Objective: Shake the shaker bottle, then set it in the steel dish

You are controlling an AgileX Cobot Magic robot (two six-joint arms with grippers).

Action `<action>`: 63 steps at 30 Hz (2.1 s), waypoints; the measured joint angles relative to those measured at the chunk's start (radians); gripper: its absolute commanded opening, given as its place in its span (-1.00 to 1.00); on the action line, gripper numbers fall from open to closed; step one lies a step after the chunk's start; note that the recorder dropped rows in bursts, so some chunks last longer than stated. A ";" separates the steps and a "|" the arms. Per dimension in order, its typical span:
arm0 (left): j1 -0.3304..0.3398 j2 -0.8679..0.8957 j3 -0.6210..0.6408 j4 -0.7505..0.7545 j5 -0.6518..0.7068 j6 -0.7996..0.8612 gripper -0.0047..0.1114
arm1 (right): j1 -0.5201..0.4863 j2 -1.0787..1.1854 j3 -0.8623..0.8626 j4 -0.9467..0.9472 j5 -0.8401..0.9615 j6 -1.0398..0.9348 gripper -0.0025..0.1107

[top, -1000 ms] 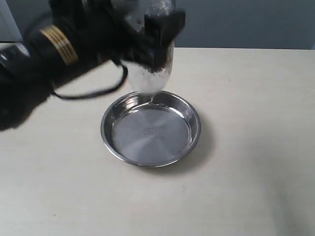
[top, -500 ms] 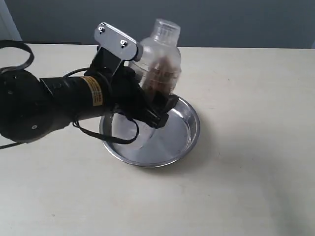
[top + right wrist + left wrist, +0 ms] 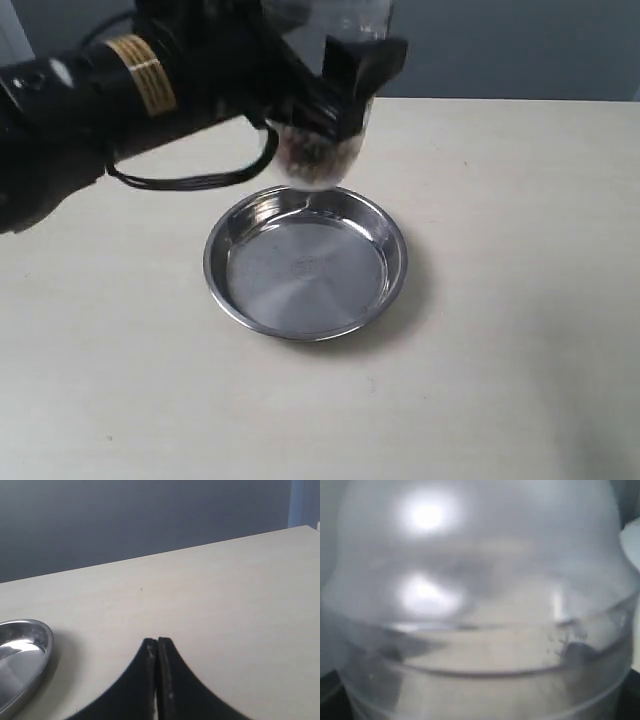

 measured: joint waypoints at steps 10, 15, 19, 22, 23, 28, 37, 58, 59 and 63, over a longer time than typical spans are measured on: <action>0.000 0.055 0.086 -0.110 -0.095 0.049 -0.91 | 0.000 0.000 0.000 0.000 0.000 0.000 -0.97; -0.002 -0.023 0.049 -0.133 -0.140 0.105 -0.91 | 0.000 0.000 0.000 0.000 0.000 0.000 -0.97; -0.011 0.135 0.128 -0.124 0.022 0.029 -0.91 | 0.000 0.000 0.000 0.000 0.000 0.000 -0.97; -0.028 -0.032 0.006 -0.016 0.043 0.073 -0.91 | 0.000 0.000 0.000 0.000 0.000 0.000 -0.97; -0.014 -0.046 -0.013 -0.058 0.003 0.107 -0.91 | 0.000 0.000 0.000 0.000 0.000 0.000 -0.97; 0.033 0.076 0.030 -0.140 0.181 0.131 -0.91 | 0.000 0.000 0.000 0.000 0.000 0.000 -0.97; -0.012 0.111 0.071 -0.073 0.148 0.070 -0.91 | 0.000 0.000 0.000 0.000 0.000 0.000 -0.97; -0.036 0.178 0.068 -0.139 0.018 0.014 -0.91 | 0.000 0.000 0.000 0.000 0.000 0.000 -0.97; -0.040 0.222 0.097 -0.135 0.080 0.003 -0.91 | 0.000 0.000 0.000 0.000 0.000 0.000 -0.97; -0.038 0.094 0.036 -0.041 0.051 0.035 -0.91 | 0.000 0.000 0.000 0.000 0.000 0.000 -0.97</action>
